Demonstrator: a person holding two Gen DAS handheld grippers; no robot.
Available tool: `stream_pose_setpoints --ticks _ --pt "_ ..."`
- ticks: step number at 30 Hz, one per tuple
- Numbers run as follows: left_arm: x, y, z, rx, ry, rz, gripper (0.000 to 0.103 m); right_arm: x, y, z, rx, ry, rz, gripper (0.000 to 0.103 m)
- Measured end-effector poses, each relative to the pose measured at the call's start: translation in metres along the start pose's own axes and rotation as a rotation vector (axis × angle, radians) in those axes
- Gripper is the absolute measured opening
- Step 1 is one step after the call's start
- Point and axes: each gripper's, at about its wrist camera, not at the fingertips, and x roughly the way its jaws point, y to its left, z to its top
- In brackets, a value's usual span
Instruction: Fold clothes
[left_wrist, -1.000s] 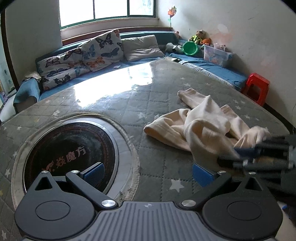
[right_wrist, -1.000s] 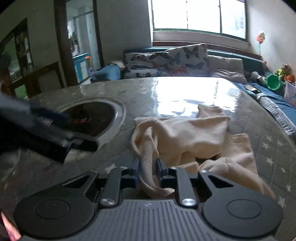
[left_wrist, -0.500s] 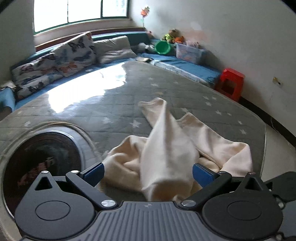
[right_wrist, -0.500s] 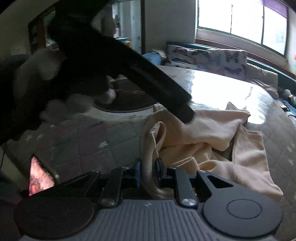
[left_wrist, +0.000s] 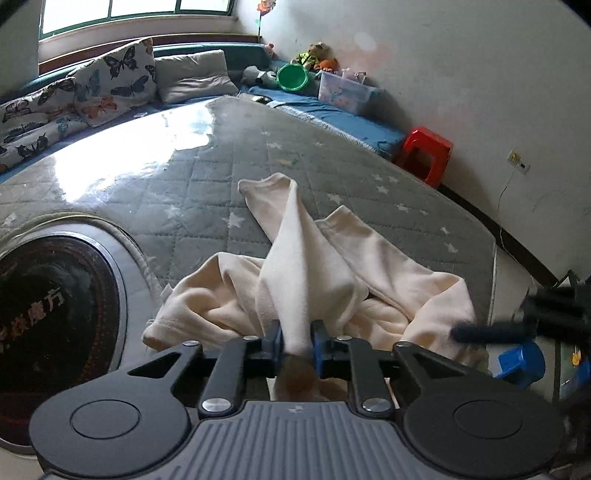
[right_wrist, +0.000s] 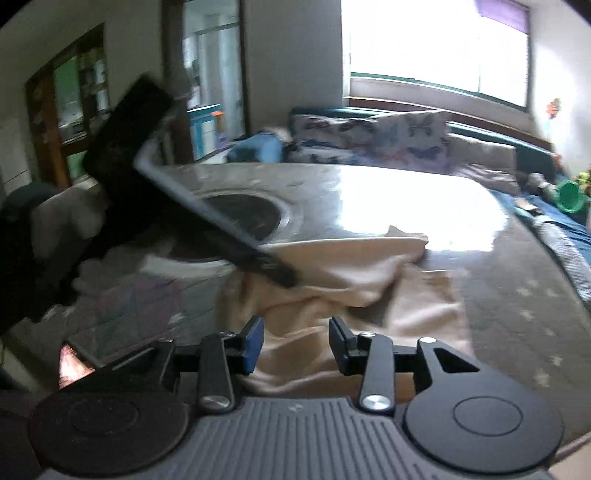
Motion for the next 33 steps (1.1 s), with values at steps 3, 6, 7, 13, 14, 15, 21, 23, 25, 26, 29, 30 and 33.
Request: stream_pose_setpoints --ticks 3,6,7,13,14,15,21,23,25,26,29,30,33 --pt "-0.001 0.003 -0.001 -0.005 0.005 0.004 0.022 0.000 -0.011 -0.003 -0.009 0.031 -0.049 0.056" --pt "0.002 0.001 -0.002 0.006 0.014 0.004 0.033 0.007 -0.016 -0.009 -0.024 0.076 -0.086 0.060" --pt "0.003 0.000 -0.002 0.010 0.017 0.001 0.036 0.010 -0.019 -0.011 -0.013 0.092 -0.090 0.060" --pt "0.000 0.009 -0.003 -0.014 0.015 -0.024 0.019 0.020 -0.016 -0.014 0.022 0.125 -0.058 0.020" --pt "-0.002 0.013 -0.003 -0.029 0.008 -0.024 0.014 0.020 -0.016 -0.013 0.025 0.118 -0.050 0.017" --pt "-0.005 0.018 -0.003 -0.039 -0.002 -0.017 0.013 0.022 -0.016 -0.011 0.032 0.107 -0.044 0.013" --pt "-0.040 0.062 0.007 -0.142 -0.103 0.075 0.011 0.042 -0.025 0.026 0.045 0.020 -0.032 0.009" --pt "-0.054 0.082 0.014 -0.185 -0.135 0.125 0.011 0.058 -0.027 0.053 0.043 -0.023 -0.022 0.009" --pt "-0.070 0.103 0.023 -0.230 -0.169 0.181 0.011 0.070 -0.027 0.082 0.050 -0.064 -0.006 0.009" --pt "-0.078 0.112 0.028 -0.249 -0.188 0.205 0.010 0.076 -0.026 0.099 0.054 -0.088 0.004 0.009" --pt "-0.113 0.139 0.047 -0.300 -0.284 0.281 0.010 0.084 -0.017 0.150 0.031 -0.195 0.003 0.009" --pt "-0.128 0.145 0.053 -0.312 -0.330 0.302 0.010 0.082 -0.013 0.165 0.025 -0.242 0.003 0.009" --pt "-0.178 0.150 0.061 -0.304 -0.471 0.337 0.010 0.065 -0.004 0.194 0.019 -0.389 0.030 0.009"
